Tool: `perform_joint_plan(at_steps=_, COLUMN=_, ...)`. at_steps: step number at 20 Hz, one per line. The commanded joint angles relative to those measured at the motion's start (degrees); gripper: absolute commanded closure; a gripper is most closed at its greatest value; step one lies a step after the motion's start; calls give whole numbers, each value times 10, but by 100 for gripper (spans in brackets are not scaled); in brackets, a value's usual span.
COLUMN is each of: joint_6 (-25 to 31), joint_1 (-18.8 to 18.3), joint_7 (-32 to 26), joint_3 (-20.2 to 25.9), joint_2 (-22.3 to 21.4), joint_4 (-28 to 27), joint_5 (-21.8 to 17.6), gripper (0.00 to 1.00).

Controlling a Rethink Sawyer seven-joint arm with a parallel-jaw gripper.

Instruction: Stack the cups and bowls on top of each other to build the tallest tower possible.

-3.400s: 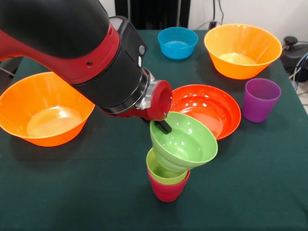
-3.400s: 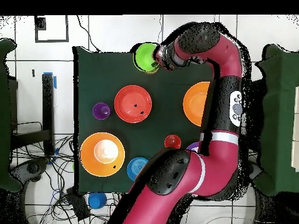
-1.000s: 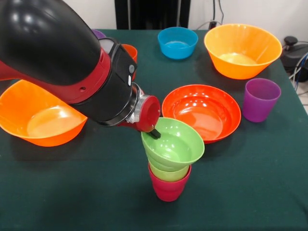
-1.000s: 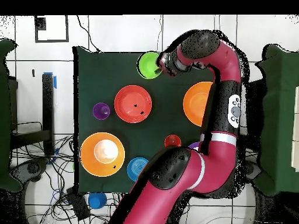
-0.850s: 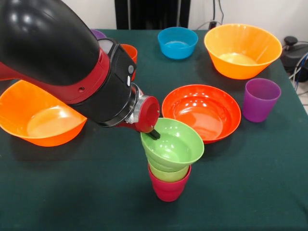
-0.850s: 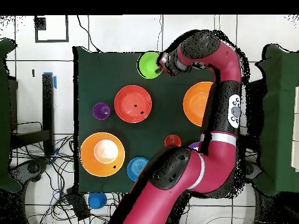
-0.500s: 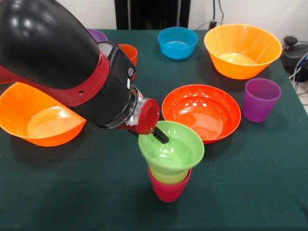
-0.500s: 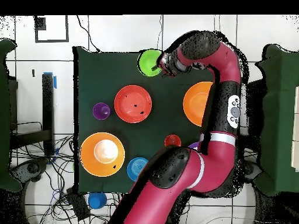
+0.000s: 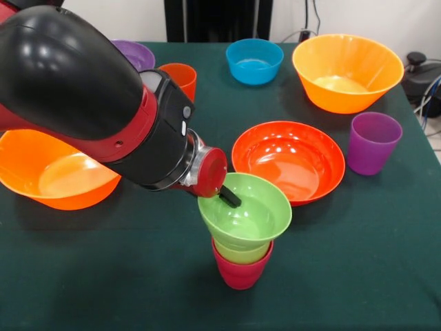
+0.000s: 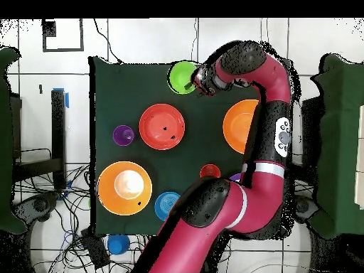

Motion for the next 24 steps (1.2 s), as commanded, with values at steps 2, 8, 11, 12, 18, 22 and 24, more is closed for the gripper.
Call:
perform_joint_plan(at_steps=2, joint_6=67, joint_1=11, joint_7=-117, joint_3=32, joint_2=6, joint_4=-10, joint_5=-43, gripper=0)
perform_joint_plan(at_steps=8, joint_6=63, joint_1=14, joint_7=-115, joint_3=32, joint_2=-7, joint_4=-13, joint_5=-45, gripper=0)
perform_joint_plan(at_steps=11, joint_6=58, joint_1=16, joint_7=-112, joint_3=29, joint_2=-19, joint_4=-6, joint_5=-40, gripper=0)
perform_joint_plan(at_steps=12, joint_6=55, joint_1=16, joint_7=-111, joint_3=27, joint_2=-22, joint_4=-2, joint_5=-37, gripper=0)
perform_joint_plan(at_steps=18, joint_6=44, joint_1=16, joint_7=-106, joint_3=25, joint_2=-35, joint_4=12, joint_5=-27, gripper=0)
perform_joint_plan(at_steps=22, joint_6=21, joint_1=15, joint_7=-113, joint_3=26, joint_2=-35, joint_4=22, joint_5=-22, gripper=0)
perform_joint_plan(at_steps=24, joint_6=18, joint_1=16, joint_7=-112, joint_3=26, joint_2=-36, joint_4=23, joint_5=-22, gripper=0)
